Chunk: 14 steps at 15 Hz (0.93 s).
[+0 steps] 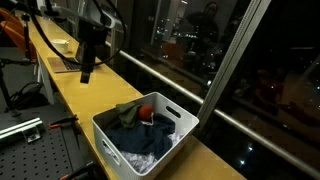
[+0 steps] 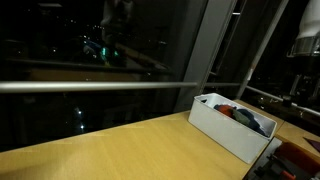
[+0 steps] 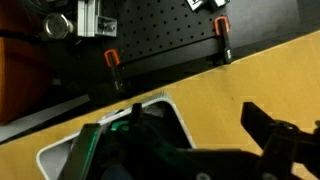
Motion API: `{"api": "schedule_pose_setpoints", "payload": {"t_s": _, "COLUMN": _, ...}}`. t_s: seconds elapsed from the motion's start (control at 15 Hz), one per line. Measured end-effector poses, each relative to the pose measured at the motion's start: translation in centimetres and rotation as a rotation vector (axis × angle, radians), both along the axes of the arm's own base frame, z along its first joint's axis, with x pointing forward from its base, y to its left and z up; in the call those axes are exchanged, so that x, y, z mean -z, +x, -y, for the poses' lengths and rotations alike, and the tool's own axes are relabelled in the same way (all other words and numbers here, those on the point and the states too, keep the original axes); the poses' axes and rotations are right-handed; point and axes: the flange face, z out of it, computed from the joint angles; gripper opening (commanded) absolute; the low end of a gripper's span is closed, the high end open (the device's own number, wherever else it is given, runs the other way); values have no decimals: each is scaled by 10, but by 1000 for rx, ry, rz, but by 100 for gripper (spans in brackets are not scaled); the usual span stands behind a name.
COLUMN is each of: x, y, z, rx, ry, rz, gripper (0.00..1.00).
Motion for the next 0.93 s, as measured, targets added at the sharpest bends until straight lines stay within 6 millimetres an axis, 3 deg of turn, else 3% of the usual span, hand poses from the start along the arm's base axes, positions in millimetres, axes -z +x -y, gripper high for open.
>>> {"api": "schedule_pose_setpoints", "payload": {"t_s": 0.33, "x": -7, "y": 31, "z": 41, "rx": 4, "ry": -23, "rz": 163, "gripper": 100}}
{"api": "schedule_pose_setpoints", "payload": {"t_s": 0.67, "x": -3, "y": 92, "z": 74, "rx": 32, "ry": -49, "rz": 267, "gripper": 100}}
{"api": "schedule_pose_setpoints", "payload": {"t_s": 0.93, "x": 30, "y": 150, "z": 104, "rx": 69, "ry": -56, "rz": 256, "gripper": 100}}
